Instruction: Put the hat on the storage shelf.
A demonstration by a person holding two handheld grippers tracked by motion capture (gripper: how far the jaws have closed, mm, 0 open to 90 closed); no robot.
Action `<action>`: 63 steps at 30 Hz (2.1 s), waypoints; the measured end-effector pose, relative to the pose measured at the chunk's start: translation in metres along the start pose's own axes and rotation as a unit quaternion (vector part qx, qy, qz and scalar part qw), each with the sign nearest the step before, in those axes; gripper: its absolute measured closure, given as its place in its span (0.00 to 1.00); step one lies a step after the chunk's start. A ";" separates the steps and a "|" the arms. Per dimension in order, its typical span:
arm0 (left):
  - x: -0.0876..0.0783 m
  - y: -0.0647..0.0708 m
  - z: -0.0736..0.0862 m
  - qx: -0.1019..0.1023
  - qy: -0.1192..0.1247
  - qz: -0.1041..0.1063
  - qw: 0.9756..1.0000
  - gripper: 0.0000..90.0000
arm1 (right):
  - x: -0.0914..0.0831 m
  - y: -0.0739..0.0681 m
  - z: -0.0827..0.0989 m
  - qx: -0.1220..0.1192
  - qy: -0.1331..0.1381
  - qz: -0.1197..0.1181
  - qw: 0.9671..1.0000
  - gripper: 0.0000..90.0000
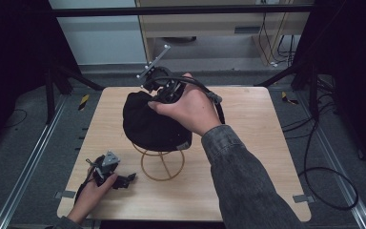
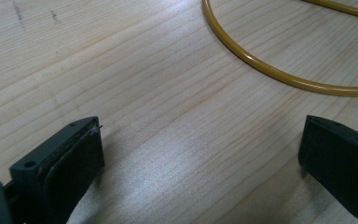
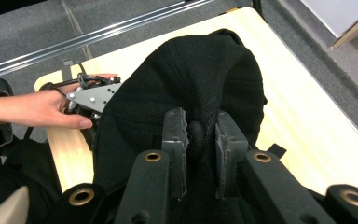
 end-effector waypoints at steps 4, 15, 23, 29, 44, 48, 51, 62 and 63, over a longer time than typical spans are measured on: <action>0.000 0.000 0.000 0.000 0.000 0.000 1.000 0.00 | 0.005 -0.002 -0.001 -0.003 -0.003 -0.002 1.000 0.86; 0.000 0.000 0.000 0.000 0.000 0.000 1.000 0.00 | 0.014 -0.004 0.000 -0.004 -0.016 -0.005 1.000 0.85; 0.000 0.001 0.000 -0.001 -0.001 0.001 1.000 0.00 | 0.019 -0.006 -0.001 -0.005 -0.021 -0.007 1.000 0.84; 0.000 0.000 0.000 0.000 -0.001 0.000 1.000 0.00 | 0.019 -0.004 0.000 -0.004 -0.019 -0.007 1.000 0.84; 0.000 0.000 0.000 0.000 0.000 0.000 1.000 0.00 | 0.015 0.000 0.001 0.009 -0.015 0.000 1.000 0.64; 0.000 0.000 0.000 0.000 0.000 0.000 1.000 0.00 | 0.013 0.000 0.003 0.009 -0.018 0.002 1.000 0.61; 0.000 0.001 0.000 0.000 0.000 0.001 1.000 0.00 | 0.013 0.001 0.004 0.011 -0.020 0.006 1.000 0.61; 0.000 0.001 0.000 0.000 0.001 0.000 1.000 0.00 | 0.012 0.006 0.010 0.012 -0.031 0.013 0.999 0.85; 0.000 0.001 0.000 0.000 0.001 0.000 1.000 0.00 | 0.014 0.004 0.012 0.013 -0.040 0.007 0.999 0.85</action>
Point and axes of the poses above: each handheld gripper's, and its own axes: x roughly forward along the jaws, z roughly out of its underside, y roughly to its right, the point moved 3 cm from there along x, roughly forward along the jaws, and after that the axes turned 2 degrees about -x, right-handed, at the moved point
